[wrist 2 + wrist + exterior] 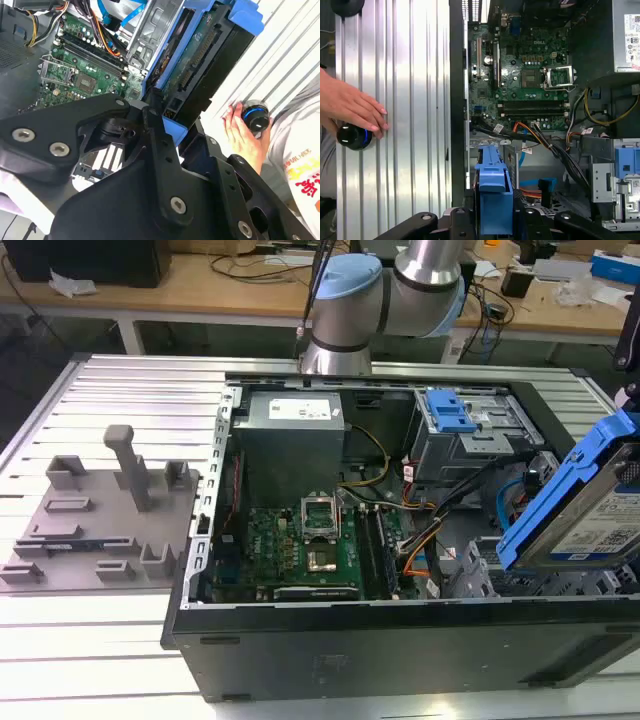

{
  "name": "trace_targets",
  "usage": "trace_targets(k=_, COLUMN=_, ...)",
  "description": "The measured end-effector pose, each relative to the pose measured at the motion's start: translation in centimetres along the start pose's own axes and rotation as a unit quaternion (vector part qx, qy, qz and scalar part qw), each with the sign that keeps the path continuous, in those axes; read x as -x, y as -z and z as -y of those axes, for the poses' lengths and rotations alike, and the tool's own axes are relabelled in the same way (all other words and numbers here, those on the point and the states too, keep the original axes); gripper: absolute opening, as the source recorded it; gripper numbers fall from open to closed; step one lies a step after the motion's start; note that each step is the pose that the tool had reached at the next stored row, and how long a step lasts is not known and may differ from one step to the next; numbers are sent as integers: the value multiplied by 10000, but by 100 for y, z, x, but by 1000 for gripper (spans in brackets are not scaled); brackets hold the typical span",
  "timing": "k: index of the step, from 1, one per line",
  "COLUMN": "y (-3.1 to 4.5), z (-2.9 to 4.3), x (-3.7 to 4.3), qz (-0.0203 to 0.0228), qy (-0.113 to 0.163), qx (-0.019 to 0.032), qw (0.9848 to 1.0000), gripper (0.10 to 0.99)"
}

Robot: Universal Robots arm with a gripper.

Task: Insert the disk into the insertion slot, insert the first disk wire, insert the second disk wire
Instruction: 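Insert the disk into the insertion slot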

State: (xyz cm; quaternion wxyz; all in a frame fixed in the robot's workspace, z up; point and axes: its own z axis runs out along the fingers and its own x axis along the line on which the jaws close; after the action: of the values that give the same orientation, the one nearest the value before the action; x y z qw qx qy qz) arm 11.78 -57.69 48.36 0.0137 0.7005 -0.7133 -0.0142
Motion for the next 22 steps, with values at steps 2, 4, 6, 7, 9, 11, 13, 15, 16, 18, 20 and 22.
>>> trace_targets(k=2, y=0, z=0, x=-1, qz=1, qy=0, qx=0, qw=10000, gripper=365)
trace_targets(k=4, y=0, z=0, x=-1, qz=1, qy=0, qx=0, qw=10000, gripper=365)
trace_targets(k=6, y=0, z=0, x=-1, qz=1, qy=0, qx=0, qw=10000, gripper=365)
trace_targets(k=7, y=0, z=0, x=-1, qz=2, qy=0, qx=0, qw=10000, gripper=365)
trace_targets(k=9, y=0, z=0, x=-1, qz=2, qy=0, qx=0, qw=10000, gripper=365)
trace_targets(k=11, y=1, z=-1, x=-2, qz=8, qy=1, qx=0, qw=10000, gripper=365)
trace_targets(k=13, y=0, z=-3, x=-5, qz=74, qy=3, qx=-3, qw=10000, gripper=365)
trace_targets(k=15, y=0, z=-7, x=-15, qz=185, qy=7, qx=-10, qw=9998, gripper=365)
trace_targets(k=16, y=-1, z=-7, x=-15, qz=189, qy=8, qx=-11, qw=9998, gripper=365)
trace_targets(k=18, y=0, z=-8, x=-15, qz=187, qy=7, qx=-11, qw=9998, gripper=365)
trace_targets(k=20, y=-2, z=-12, x=-15, qz=188, qy=6, qx=-28, qw=9998, gripper=365)
trace_targets(k=22, y=-8, z=-14, x=-15, qz=189, qy=9, qx=-104, qw=9998, gripper=365)
